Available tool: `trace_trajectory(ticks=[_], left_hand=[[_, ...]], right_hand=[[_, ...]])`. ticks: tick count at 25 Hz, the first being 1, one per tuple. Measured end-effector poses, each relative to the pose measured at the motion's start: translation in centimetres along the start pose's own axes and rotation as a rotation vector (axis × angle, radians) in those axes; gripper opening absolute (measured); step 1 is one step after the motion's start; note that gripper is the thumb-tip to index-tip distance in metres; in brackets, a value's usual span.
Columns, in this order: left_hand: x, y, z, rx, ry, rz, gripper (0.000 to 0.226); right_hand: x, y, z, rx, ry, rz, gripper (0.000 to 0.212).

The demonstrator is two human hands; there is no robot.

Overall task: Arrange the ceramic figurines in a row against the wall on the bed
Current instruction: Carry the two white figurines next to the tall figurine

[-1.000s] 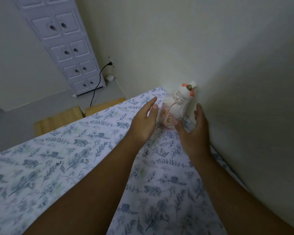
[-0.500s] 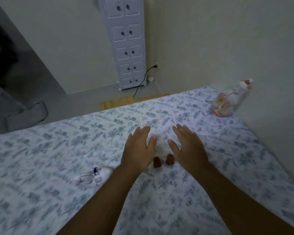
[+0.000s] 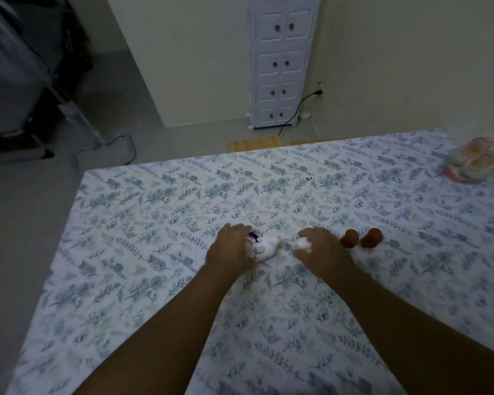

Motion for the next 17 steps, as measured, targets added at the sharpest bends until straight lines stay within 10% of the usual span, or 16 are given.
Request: trace_trajectory(ticks=[4,17], left_hand=[[-0.8,-0.6,-0.8,0.022,0.079,0.049,0.032],[21.1,-6.7,-2.3,0.209,0.211,0.279,0.041]], right_hand=[[-0.3,-0.1,0.3,0.066,-0.102,-0.006,0.038],[10.3,4.7,-17.0,0.561,-0.199,-0.13,0.037]])
Point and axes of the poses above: each hand's wrist, its own y-axis away from the middle knuckle, its own z-axis out of the palm, x = y × z, the point moved 5 cm from there along -y, towards the middle knuckle, and after that the axes turned 10 degrees about -x, right-handed, at the moved point
